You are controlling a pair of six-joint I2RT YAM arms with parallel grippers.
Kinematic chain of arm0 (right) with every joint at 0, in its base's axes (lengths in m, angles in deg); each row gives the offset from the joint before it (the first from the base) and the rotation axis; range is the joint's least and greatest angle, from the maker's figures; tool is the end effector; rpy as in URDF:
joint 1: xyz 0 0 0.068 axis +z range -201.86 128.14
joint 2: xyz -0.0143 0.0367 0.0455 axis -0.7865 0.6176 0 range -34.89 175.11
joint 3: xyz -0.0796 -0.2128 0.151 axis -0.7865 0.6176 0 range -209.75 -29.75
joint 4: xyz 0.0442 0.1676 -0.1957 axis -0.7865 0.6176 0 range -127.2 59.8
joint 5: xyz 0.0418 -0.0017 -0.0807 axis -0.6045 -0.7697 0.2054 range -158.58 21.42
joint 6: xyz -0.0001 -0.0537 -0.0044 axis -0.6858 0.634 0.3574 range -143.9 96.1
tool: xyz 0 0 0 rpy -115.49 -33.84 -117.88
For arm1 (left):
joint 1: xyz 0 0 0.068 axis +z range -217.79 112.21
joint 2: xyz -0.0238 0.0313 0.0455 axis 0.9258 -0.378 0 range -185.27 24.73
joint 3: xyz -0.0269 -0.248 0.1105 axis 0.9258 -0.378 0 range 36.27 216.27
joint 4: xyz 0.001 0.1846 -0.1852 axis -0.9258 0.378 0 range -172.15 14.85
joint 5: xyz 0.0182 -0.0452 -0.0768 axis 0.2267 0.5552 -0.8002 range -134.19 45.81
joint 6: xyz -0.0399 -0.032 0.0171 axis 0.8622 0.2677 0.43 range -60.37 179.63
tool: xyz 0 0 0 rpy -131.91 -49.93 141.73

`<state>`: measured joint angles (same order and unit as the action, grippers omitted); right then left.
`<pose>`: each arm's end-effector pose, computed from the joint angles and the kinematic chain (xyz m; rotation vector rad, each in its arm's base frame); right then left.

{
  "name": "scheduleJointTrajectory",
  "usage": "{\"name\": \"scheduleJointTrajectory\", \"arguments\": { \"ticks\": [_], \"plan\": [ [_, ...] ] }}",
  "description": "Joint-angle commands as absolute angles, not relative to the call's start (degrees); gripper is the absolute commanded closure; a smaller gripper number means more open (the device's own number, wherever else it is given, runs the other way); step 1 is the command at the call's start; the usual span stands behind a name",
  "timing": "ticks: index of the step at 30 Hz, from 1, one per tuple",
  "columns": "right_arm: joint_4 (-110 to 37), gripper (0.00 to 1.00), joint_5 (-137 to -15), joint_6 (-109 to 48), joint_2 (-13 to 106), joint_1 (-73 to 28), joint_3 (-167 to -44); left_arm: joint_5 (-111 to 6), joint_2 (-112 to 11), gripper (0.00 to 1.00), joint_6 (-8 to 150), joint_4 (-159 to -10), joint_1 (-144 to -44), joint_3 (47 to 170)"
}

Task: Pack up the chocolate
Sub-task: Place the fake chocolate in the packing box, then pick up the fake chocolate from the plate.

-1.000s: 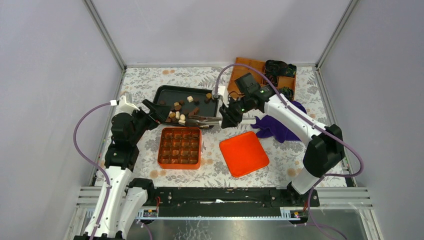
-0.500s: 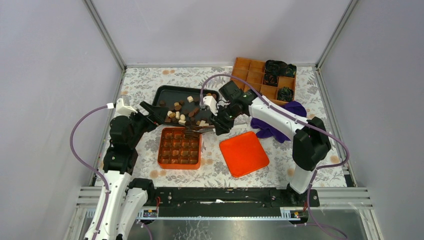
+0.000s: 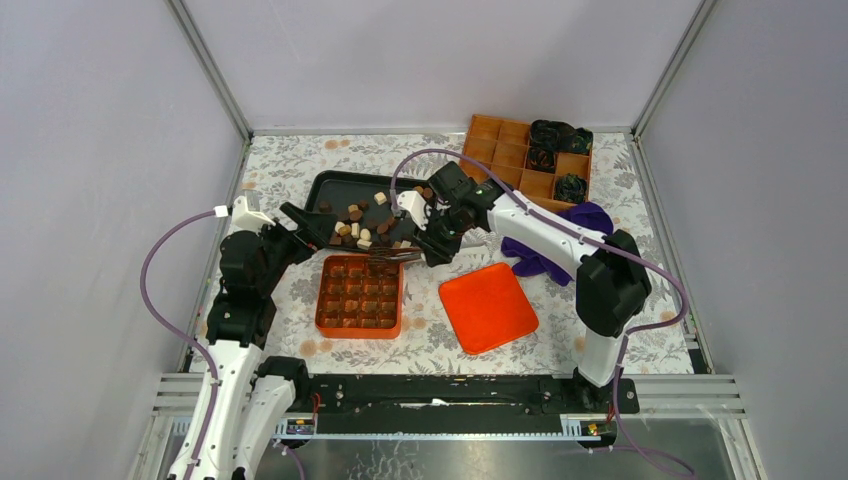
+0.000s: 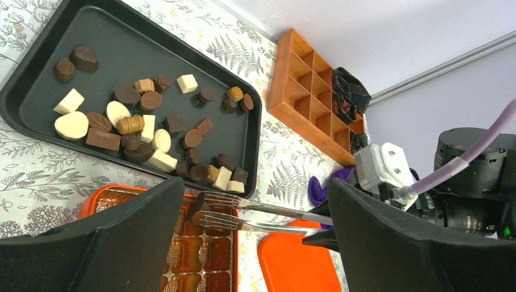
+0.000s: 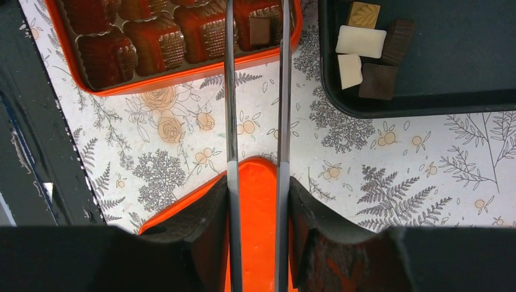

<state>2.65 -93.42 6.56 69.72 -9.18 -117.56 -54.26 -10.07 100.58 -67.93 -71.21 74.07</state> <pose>0.2817 0.2800 0.2668 -1.6468 1.9391 0.6369 0.1511 -0.0153 0.3157 -0.4595 1.7607 -0.7107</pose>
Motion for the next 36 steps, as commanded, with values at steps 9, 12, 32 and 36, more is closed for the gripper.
{"name": "scheduleJointTrajectory", "arguments": {
  "ticks": [9,12,32,36],
  "plan": [
    [1.30,0.52,-93.70,4.57,70.09,-8.14,-121.55,-55.01,-10.06,0.05,100.71,-69.85,-70.87,73.39],
    [1.51,0.53,-94.35,4.29,69.64,-8.17,-121.82,-55.16,-10.16,0.05,100.76,-70.18,-70.87,73.30],
    [0.93,0.57,-103.52,1.25,63.54,-22.19,-120.52,-59.80,-11.39,0.01,109.81,-88.21,-70.87,68.64],
    [2.00,0.57,-101.62,2.80,65.47,-24.44,-122.19,-61.47,-14.79,0.01,107.52,-87.79,-70.87,69.56]
  ]
}}
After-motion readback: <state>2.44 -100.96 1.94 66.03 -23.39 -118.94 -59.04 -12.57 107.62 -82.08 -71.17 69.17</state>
